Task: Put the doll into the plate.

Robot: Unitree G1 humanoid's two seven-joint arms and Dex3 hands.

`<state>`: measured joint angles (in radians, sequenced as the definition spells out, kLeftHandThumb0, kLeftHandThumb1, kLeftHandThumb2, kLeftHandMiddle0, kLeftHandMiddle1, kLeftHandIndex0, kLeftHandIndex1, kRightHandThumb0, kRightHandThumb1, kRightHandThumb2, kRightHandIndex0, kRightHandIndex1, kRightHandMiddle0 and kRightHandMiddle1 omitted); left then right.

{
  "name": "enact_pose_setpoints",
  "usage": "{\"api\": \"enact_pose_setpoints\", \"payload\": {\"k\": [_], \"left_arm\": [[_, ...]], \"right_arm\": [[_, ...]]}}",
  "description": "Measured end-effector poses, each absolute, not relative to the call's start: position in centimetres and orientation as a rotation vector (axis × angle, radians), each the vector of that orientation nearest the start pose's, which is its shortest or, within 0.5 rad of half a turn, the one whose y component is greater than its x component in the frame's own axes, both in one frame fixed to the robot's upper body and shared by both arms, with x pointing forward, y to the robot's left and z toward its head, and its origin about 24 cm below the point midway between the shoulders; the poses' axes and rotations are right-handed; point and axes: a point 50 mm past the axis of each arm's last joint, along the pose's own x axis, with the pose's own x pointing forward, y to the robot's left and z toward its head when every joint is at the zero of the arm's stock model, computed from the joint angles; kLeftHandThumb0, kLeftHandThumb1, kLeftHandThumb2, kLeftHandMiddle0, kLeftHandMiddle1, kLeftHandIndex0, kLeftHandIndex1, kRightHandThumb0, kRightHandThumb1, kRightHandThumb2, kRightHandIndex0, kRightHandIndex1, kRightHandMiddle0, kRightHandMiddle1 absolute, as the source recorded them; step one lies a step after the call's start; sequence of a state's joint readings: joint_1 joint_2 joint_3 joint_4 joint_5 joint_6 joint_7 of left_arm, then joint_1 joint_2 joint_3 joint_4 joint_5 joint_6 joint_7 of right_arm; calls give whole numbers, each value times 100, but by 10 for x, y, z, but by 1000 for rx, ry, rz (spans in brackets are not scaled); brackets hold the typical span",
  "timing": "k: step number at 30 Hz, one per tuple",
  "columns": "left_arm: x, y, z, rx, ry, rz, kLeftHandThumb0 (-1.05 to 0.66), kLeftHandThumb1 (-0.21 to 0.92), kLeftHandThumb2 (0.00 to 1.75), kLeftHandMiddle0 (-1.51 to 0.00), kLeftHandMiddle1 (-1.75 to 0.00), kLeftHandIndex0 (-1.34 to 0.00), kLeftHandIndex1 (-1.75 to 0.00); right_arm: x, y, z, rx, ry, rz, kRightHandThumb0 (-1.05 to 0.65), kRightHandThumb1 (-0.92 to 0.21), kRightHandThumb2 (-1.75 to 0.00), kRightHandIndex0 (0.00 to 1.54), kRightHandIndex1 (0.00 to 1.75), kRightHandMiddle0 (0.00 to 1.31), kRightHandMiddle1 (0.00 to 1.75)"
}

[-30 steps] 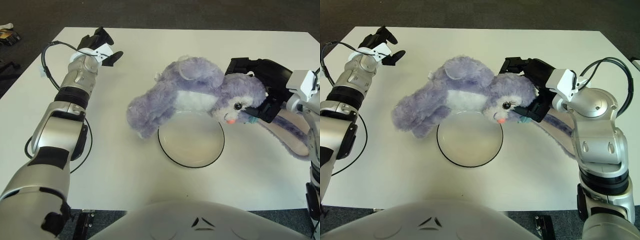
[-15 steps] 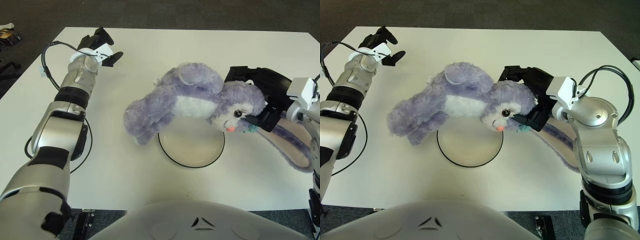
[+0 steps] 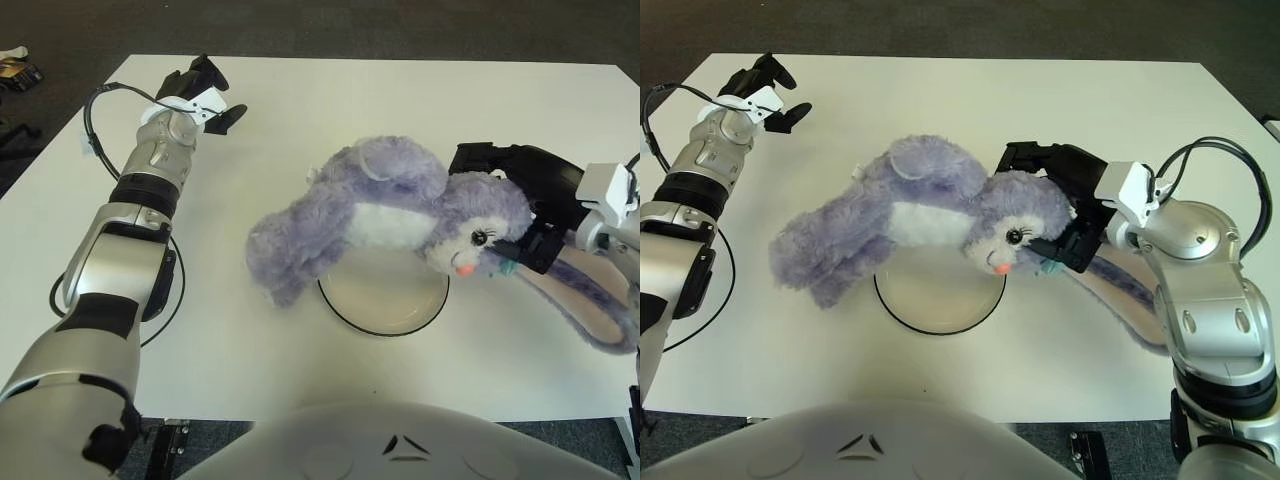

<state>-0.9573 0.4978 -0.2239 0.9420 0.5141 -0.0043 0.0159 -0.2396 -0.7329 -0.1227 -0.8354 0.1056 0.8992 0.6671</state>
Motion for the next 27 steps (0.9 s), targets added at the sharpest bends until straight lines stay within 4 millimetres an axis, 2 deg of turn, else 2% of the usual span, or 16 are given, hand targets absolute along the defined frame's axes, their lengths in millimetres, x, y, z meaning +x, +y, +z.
{"api": "enact_pose_setpoints", "payload": {"k": [19,25,27], "left_arm": [[404,221,161,1102,0,53,-66,68,90,-6,-130,0,-166],[404,220,162,1092,-3,51,-65,67,90,-5,-129,0,-165],[404,220,162,1089,-4,51,-65,66,91,-5,-129,0,-166]], "right_arm": [[225,-188,200,-671,24,592,0,12,-175,98,158,73,175],[227,-191,198,-669,37,584,0,11,-175,95,163,72,175],[227,-191,197,-677,34,581,-1,9,-175,88,170,73,174]]}}
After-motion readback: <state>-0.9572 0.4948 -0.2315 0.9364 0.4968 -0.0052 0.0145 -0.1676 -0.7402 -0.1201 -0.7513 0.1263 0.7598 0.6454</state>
